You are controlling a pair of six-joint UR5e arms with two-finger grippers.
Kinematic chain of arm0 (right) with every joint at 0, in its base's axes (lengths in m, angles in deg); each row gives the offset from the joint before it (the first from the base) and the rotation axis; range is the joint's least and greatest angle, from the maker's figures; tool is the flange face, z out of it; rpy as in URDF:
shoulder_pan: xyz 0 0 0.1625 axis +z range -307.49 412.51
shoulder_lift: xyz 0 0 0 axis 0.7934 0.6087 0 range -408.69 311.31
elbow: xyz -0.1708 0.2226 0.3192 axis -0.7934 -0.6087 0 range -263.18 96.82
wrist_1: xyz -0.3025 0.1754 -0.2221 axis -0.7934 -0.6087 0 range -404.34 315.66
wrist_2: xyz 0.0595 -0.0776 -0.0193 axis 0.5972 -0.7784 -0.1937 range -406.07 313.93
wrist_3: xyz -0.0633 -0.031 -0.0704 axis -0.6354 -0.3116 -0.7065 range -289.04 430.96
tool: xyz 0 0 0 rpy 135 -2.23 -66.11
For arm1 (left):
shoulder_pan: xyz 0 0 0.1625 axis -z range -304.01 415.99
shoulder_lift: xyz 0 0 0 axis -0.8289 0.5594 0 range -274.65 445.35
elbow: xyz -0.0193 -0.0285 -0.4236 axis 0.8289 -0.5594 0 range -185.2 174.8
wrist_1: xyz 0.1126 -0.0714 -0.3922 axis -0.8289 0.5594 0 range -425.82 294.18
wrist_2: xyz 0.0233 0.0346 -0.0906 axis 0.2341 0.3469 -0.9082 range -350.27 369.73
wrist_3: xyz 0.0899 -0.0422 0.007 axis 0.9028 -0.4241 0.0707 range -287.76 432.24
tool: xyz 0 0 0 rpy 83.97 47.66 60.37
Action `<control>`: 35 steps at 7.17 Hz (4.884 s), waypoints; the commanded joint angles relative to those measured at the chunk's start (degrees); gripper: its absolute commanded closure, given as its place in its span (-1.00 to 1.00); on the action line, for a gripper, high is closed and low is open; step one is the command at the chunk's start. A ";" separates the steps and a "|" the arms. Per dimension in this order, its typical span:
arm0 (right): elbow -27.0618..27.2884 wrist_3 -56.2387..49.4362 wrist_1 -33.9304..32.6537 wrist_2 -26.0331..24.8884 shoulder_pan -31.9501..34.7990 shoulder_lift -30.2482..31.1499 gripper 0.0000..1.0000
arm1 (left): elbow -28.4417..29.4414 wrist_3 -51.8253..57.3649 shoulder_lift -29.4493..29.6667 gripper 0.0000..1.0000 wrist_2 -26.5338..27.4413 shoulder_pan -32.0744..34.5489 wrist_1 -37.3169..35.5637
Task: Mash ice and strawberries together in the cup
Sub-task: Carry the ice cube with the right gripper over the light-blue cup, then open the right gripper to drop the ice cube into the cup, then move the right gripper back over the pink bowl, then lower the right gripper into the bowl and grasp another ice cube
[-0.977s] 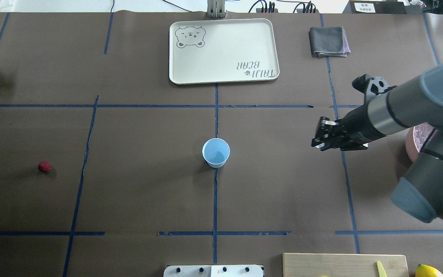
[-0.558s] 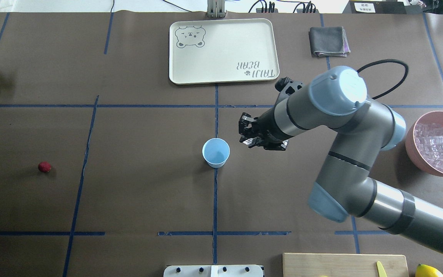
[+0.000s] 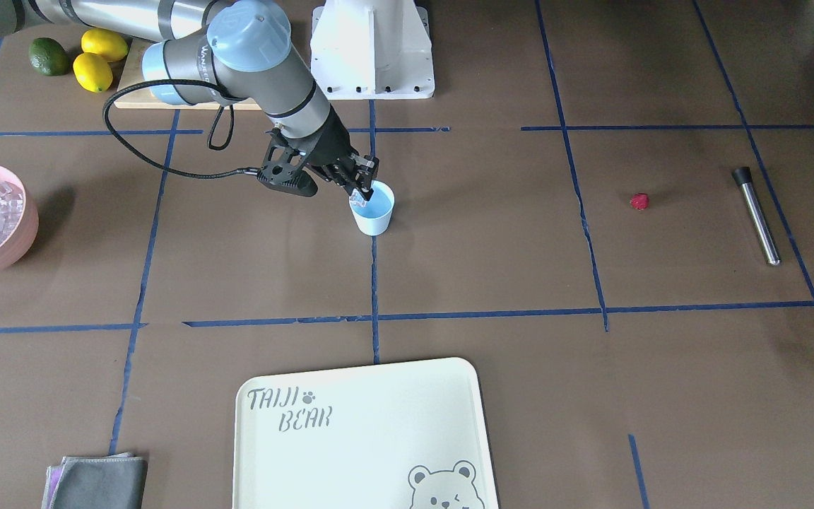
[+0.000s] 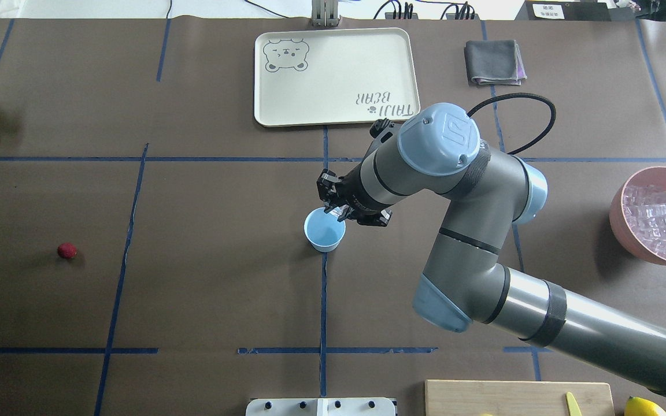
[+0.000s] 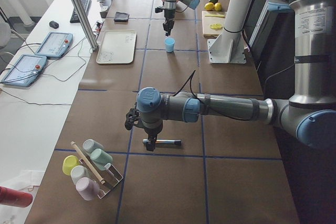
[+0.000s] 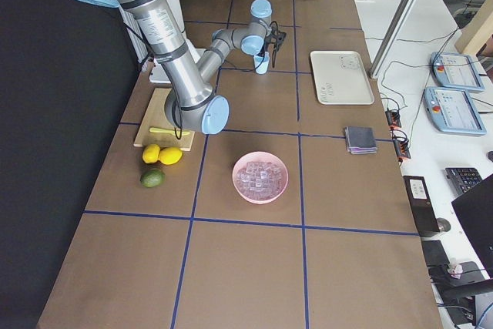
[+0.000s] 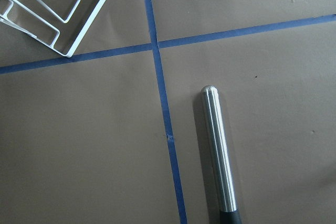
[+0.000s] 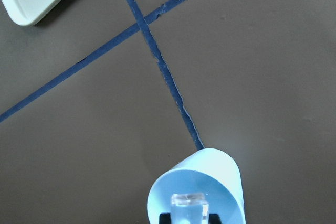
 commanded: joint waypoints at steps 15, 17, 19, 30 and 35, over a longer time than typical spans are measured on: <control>10.40 -69.72 -5.20 20.15 38.75 43.73 -0.99 | -0.18 0.00 -0.09 -1.00 0.01 0.08 0.07; 9.16 -68.76 -5.20 15.66 38.66 44.19 -0.99 | -0.44 0.00 -0.09 -1.00 -0.08 0.08 0.07; 6.27 -55.65 -4.67 15.38 38.66 44.36 -0.98 | -0.88 0.00 -0.18 -1.00 -0.08 0.08 -0.01; -3.71 -12.54 10.12 14.68 37.34 43.83 -0.84 | -6.68 0.00 -2.64 -1.00 0.01 0.52 -0.10; -1.74 -7.51 12.03 15.38 37.70 44.88 -0.81 | -8.35 -0.09 -3.25 -1.00 -0.08 0.70 -0.10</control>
